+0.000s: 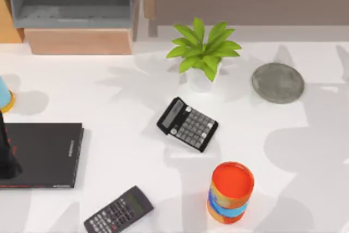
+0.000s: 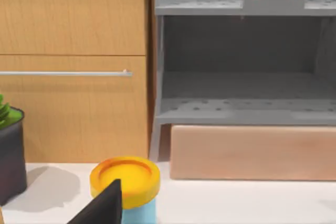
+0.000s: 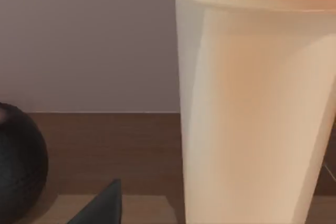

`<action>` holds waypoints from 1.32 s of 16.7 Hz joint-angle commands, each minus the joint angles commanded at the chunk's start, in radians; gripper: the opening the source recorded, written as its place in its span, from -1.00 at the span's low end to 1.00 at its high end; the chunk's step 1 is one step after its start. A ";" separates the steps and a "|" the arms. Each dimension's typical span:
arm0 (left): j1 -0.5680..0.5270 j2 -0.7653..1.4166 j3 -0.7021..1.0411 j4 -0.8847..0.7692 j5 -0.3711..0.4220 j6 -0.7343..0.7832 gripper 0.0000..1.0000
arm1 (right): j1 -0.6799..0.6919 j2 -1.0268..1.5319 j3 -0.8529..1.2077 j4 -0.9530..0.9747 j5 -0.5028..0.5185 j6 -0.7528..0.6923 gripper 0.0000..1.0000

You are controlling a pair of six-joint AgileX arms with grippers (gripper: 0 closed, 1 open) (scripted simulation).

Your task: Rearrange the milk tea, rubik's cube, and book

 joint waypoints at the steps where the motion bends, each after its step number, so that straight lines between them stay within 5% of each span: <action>1: 0.000 0.000 0.000 0.000 0.000 0.000 1.00 | -0.004 0.016 0.014 0.004 -0.003 0.000 1.00; 8: 0.000 0.000 0.000 0.000 0.000 0.000 1.00 | 0.004 0.029 0.030 -0.001 0.004 0.000 1.00; 22: 0.000 0.000 0.000 0.000 0.000 0.000 1.00 | 0.058 0.275 0.395 -0.120 0.063 -0.003 1.00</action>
